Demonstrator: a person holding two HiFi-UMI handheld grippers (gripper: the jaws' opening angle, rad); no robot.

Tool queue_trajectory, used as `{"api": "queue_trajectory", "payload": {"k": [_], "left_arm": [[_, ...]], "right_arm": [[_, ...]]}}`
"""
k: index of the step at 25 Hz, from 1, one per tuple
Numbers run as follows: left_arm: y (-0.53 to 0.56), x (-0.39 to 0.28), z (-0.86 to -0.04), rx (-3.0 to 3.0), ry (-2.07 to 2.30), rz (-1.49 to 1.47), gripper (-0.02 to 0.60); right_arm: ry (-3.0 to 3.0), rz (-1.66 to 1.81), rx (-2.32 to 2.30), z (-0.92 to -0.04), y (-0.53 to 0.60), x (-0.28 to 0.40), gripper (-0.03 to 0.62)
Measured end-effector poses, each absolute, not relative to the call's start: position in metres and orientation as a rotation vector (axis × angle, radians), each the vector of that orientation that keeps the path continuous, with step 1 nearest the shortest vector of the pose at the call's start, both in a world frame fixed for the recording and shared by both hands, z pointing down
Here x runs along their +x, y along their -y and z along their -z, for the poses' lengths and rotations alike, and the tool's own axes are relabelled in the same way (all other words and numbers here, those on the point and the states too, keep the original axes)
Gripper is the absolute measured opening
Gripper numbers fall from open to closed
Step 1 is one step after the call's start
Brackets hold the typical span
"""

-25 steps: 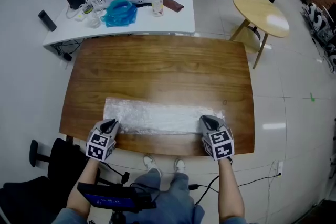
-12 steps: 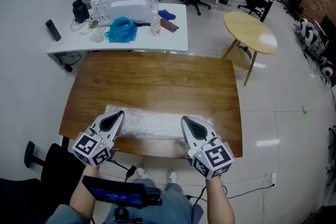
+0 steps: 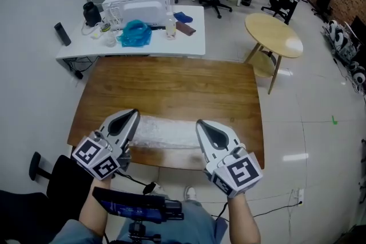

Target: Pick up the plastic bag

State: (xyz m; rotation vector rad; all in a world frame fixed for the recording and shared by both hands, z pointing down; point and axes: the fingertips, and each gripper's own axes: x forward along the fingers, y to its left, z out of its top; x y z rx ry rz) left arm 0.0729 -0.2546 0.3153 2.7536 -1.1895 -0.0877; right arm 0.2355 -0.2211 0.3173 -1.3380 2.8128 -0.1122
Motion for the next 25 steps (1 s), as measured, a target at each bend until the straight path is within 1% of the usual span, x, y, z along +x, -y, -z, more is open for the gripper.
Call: {"api": "queue_trajectory", "payload": {"k": [6,25], "left_arm": [[0.254,0.078,-0.307,2.766,1.212,0.108,0.018],[0.260,0.085,-0.311,2.757,1.226,0.087,0.018]], "right_arm": [[-2.888,0.106,-1.261,-0.315,0.214,0.222,0.000],[-2.895,0.078,-1.243,-0.317,0.215,0.226,0.000]]}}
